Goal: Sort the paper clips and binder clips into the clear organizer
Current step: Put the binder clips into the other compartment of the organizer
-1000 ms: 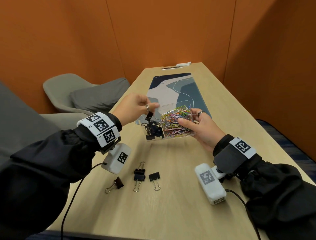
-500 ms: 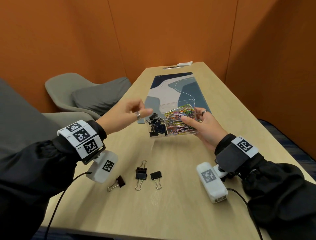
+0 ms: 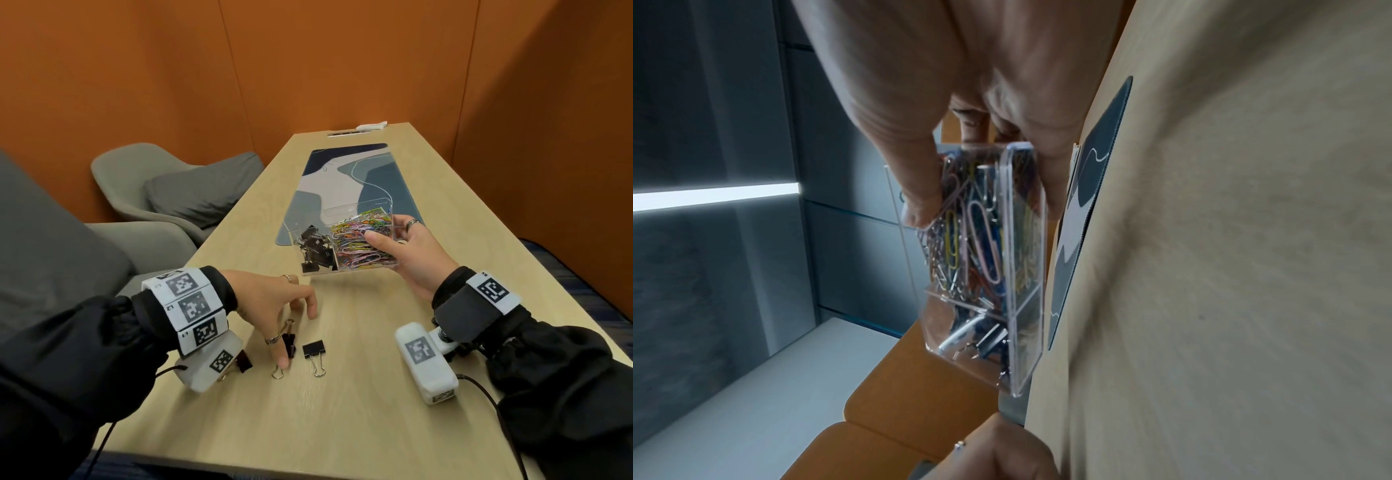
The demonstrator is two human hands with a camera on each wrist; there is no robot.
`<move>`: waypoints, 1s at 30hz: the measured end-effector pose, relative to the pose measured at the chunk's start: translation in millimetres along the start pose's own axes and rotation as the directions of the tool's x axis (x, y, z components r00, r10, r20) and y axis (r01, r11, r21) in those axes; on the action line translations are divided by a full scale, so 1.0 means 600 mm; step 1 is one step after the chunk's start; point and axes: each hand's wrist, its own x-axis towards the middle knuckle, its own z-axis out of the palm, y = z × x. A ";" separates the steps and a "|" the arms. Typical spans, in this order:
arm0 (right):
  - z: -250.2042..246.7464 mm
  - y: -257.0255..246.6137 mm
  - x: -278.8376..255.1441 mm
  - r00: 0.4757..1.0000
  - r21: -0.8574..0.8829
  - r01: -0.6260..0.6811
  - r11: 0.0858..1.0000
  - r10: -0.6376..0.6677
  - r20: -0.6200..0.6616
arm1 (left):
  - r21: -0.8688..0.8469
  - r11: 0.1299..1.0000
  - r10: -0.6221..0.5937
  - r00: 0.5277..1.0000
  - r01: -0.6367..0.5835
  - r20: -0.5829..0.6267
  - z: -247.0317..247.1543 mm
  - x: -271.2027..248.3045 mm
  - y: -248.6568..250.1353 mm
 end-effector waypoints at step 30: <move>0.001 0.004 0.002 1.000 0.023 0.008 1.000 -0.008 0.006 | -0.030 0.993 0.109 0.994 -0.110 -0.026 -0.001 -0.004 -0.005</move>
